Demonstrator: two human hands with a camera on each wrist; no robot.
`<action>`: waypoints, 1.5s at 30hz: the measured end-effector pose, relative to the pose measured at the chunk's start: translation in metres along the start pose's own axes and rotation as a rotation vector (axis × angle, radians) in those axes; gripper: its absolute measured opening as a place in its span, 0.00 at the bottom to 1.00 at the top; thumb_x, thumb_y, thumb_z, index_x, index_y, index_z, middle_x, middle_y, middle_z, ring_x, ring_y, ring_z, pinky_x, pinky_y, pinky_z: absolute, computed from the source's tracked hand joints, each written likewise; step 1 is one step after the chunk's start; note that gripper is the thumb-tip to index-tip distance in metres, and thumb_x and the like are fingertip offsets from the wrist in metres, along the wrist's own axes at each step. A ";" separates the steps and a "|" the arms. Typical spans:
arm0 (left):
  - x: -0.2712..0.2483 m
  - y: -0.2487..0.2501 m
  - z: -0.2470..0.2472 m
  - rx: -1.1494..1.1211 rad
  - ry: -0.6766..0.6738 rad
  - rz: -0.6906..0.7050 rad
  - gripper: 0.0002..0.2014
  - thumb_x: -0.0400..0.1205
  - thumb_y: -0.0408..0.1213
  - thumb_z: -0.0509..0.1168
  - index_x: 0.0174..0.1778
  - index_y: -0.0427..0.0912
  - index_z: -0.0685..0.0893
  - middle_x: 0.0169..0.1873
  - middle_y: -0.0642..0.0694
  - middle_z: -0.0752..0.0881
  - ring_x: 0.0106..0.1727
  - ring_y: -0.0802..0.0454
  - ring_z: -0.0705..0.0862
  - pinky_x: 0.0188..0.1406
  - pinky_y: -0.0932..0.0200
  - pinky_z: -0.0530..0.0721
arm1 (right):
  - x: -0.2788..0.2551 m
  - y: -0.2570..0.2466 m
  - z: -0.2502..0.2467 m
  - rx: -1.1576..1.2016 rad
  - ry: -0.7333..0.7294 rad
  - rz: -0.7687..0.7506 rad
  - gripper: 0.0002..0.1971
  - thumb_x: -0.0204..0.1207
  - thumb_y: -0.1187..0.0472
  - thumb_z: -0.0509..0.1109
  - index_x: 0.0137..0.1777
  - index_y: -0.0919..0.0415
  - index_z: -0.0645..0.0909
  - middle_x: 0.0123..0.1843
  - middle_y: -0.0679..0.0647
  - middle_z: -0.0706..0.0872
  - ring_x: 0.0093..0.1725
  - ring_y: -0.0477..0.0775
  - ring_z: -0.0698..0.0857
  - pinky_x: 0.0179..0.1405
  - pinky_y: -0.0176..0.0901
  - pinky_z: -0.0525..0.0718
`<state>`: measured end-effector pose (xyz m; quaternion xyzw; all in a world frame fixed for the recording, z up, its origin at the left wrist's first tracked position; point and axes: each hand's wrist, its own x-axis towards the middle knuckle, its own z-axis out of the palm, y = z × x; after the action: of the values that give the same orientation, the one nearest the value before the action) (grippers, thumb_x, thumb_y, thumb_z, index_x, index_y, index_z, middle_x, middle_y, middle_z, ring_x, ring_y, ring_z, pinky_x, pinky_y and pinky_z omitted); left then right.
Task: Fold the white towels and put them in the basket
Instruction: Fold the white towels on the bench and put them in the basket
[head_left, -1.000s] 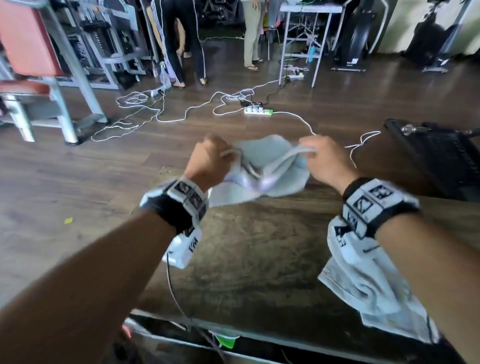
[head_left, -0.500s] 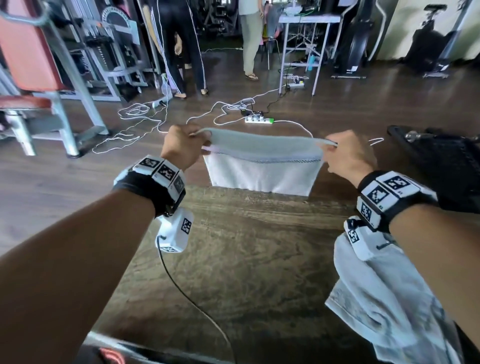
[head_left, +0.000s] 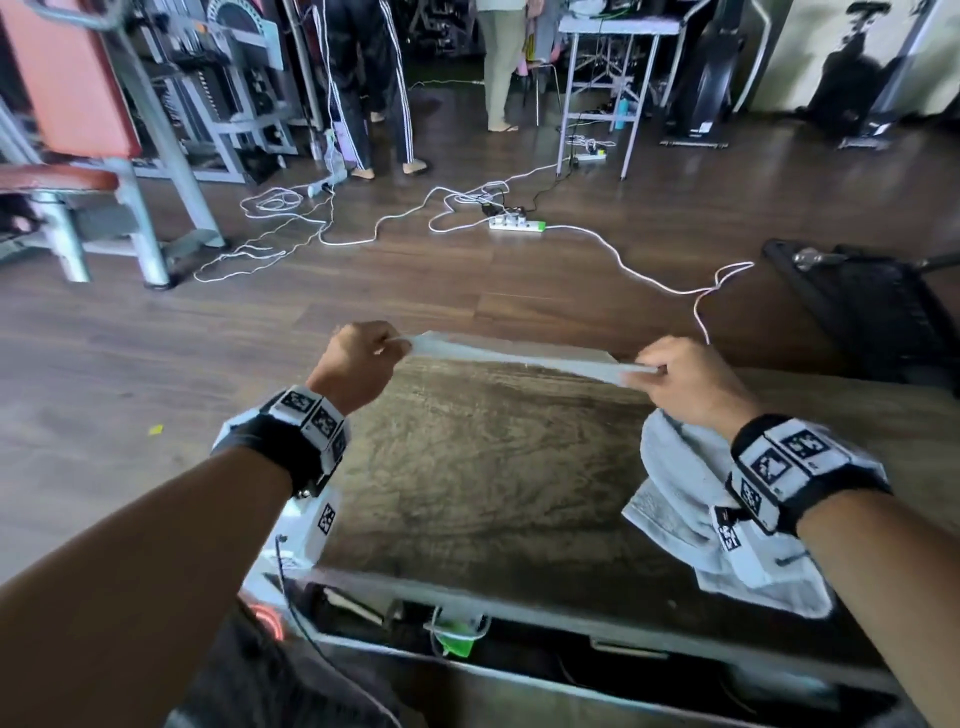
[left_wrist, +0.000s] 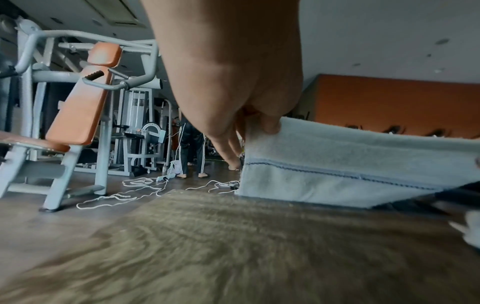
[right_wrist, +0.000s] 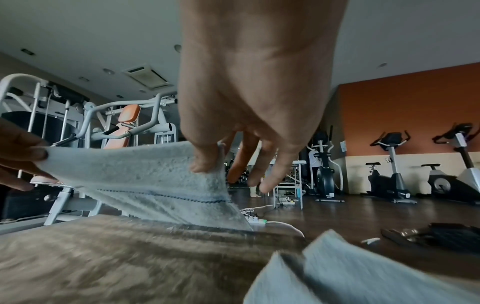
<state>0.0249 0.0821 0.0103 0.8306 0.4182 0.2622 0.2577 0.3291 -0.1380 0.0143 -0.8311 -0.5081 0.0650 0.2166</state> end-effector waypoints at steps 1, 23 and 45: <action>-0.014 -0.002 -0.002 0.005 -0.005 0.017 0.11 0.81 0.40 0.68 0.33 0.42 0.80 0.24 0.48 0.79 0.31 0.46 0.76 0.32 0.58 0.71 | -0.015 -0.001 0.002 0.027 -0.022 -0.029 0.22 0.76 0.53 0.78 0.24 0.61 0.76 0.31 0.58 0.82 0.37 0.63 0.84 0.39 0.55 0.81; -0.200 0.013 -0.098 0.071 -0.632 -0.034 0.09 0.82 0.52 0.67 0.41 0.57 0.90 0.42 0.55 0.91 0.39 0.54 0.90 0.51 0.50 0.86 | -0.196 -0.030 -0.040 0.423 -0.757 0.202 0.20 0.83 0.50 0.69 0.66 0.63 0.81 0.58 0.55 0.93 0.54 0.67 0.92 0.70 0.60 0.81; 0.057 -0.034 0.052 0.039 0.050 -0.111 0.05 0.77 0.42 0.73 0.38 0.46 0.88 0.34 0.43 0.87 0.37 0.47 0.83 0.38 0.62 0.75 | 0.072 0.001 0.056 0.027 0.051 0.293 0.12 0.74 0.57 0.69 0.32 0.62 0.79 0.30 0.55 0.83 0.37 0.63 0.85 0.35 0.45 0.79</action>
<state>0.0684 0.1363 -0.0370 0.8042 0.4752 0.2599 0.2449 0.3456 -0.0587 -0.0282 -0.8947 -0.3747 0.0817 0.2288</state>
